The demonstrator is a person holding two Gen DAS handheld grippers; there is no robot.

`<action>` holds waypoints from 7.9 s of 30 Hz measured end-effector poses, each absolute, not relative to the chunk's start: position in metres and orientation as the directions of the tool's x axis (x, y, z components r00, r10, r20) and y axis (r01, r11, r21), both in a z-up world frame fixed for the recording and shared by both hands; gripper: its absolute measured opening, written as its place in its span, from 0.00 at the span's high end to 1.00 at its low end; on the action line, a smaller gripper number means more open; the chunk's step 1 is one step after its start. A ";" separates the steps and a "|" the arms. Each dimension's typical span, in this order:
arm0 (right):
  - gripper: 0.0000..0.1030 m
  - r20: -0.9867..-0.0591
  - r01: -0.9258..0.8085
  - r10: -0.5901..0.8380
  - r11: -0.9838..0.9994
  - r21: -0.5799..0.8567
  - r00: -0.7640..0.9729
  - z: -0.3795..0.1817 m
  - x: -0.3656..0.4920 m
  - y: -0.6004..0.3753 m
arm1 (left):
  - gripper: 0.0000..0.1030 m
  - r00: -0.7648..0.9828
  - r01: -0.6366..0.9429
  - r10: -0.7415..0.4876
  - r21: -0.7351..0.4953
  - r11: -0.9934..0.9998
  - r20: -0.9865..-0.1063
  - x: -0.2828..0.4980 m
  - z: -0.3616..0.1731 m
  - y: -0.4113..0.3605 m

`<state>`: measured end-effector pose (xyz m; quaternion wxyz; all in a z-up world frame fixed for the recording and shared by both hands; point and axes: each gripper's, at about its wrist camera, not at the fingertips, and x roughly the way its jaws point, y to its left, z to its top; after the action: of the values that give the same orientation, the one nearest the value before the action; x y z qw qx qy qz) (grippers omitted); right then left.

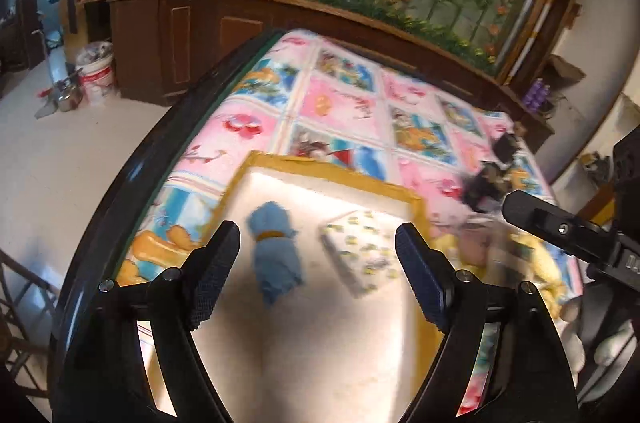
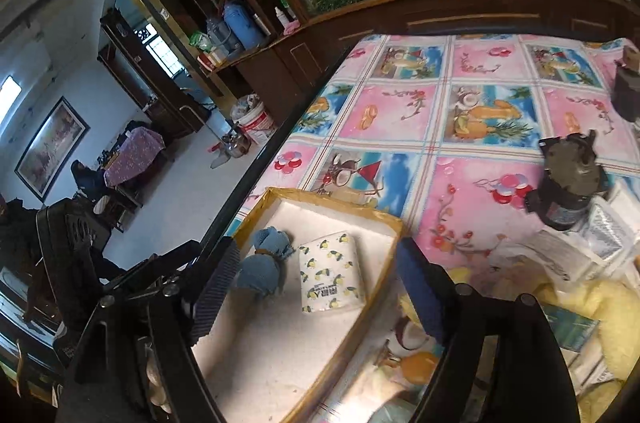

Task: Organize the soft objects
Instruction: 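Lower the tissue pack and blue towel into the box and open both grippers, then move the left gripper to the teal cartoon wet-wipe pack while the right approaches the yellow towel, then grasp and lift the teal wet-wipe pack with the left gripper while the right grasps the yellow towel, then carry the wet-wipe pack with the left gripper while the right carries the yellow towel over the box, then lower the wet-wipe pack and yellow towel into the box and open both grippers, then move the left gripper to the white printed sachet on the table and grasp it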

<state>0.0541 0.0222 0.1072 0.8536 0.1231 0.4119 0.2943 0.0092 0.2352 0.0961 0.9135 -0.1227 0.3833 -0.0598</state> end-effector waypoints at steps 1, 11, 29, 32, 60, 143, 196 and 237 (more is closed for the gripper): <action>0.22 -0.623 -0.400 0.596 0.802 0.443 0.506 0.112 0.048 0.012 | 0.21 0.703 0.045 -0.234 -0.287 0.957 -0.671 0.002 0.101 0.229; 0.22 -0.658 -0.263 0.498 0.864 0.429 0.565 0.091 -0.013 -0.113 | 0.22 0.531 0.322 -0.394 -0.251 0.913 -0.750 -0.031 0.082 0.103; 0.22 -0.656 -0.128 0.513 0.830 0.542 0.554 0.046 -0.054 -0.191 | 0.21 0.405 0.521 -0.427 -0.180 0.834 -0.809 -0.082 0.063 0.053; 0.22 -0.641 -0.109 0.529 0.811 0.575 0.556 0.042 -0.064 -0.195 | 0.21 0.393 0.510 -0.448 -0.215 0.833 -0.803 -0.098 0.058 0.058; 0.64 -0.749 -0.025 0.464 0.857 0.515 0.473 0.025 -0.054 -0.202 | 0.67 0.394 0.562 -0.439 -0.166 0.810 -0.807 -0.119 0.016 -0.048; 0.57 -0.529 -0.286 0.583 0.792 0.540 0.617 0.128 -0.091 -0.173 | 0.64 0.448 0.578 -0.618 -0.319 0.751 -0.646 -0.114 0.088 0.089; 0.48 -0.879 -0.681 0.422 0.713 0.168 0.224 0.036 0.017 0.136 | 0.50 0.563 0.016 -0.497 -0.593 0.805 -0.660 0.059 0.034 0.255; 0.89 -0.816 -0.258 0.327 0.939 0.226 0.477 0.069 -0.035 -0.121 | 0.42 0.668 0.004 -0.317 -0.422 0.907 -0.674 0.024 0.072 0.248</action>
<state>-0.0345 -0.1213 0.0693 0.8587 0.0357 0.4820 0.1704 0.0241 0.2477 0.0718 0.8917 -0.1966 0.3976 -0.0900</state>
